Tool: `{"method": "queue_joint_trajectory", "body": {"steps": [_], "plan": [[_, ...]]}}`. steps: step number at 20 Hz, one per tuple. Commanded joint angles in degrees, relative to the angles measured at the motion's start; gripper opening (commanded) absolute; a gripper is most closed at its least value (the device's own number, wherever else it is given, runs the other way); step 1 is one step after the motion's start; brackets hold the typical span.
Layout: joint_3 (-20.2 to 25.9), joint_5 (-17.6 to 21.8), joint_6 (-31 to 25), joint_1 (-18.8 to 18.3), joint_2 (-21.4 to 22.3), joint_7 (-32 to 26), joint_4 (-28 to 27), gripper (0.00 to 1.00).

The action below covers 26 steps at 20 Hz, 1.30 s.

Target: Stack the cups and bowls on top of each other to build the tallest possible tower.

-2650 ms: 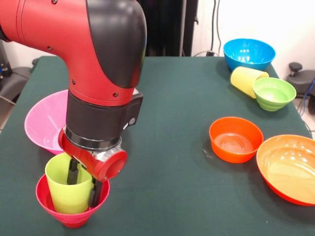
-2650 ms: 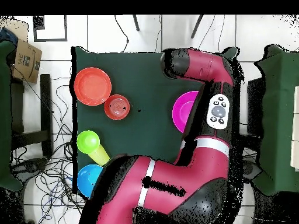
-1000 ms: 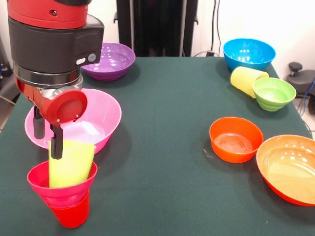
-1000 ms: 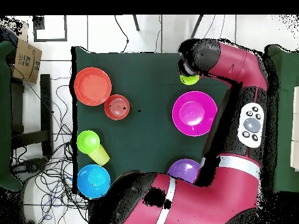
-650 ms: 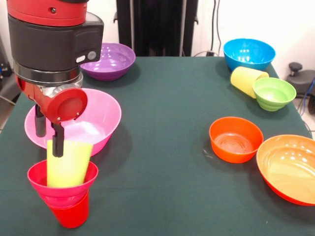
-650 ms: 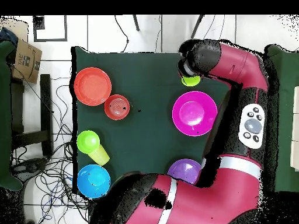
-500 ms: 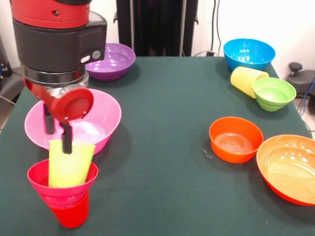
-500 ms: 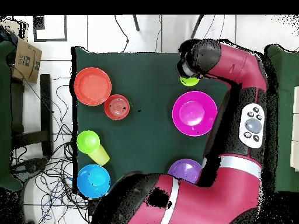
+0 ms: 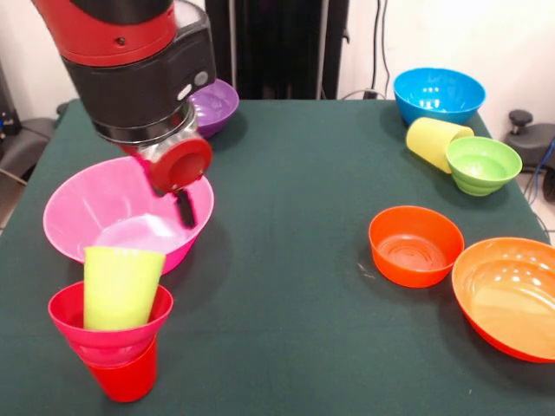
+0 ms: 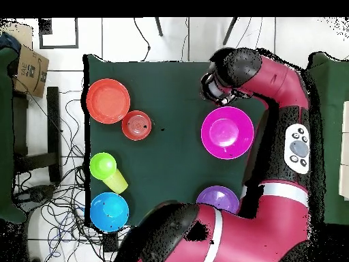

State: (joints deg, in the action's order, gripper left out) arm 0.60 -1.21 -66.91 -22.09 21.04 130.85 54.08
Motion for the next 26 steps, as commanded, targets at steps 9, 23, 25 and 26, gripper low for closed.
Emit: {"method": "queue_joint_trajectory", "body": {"steps": [9,23,25,26], "plan": [[10.02,0.17,-7.76,-3.20,8.47,-14.63,17.42,1.00],[12.76,5.20,12.37,-4.42,14.41,-13.47,40.64,1.00],[13.49,7.03,13.44,-4.60,12.61,-14.92,40.02,1.00],[13.54,7.65,15.08,-4.72,12.64,-14.72,40.96,1.00]]}}
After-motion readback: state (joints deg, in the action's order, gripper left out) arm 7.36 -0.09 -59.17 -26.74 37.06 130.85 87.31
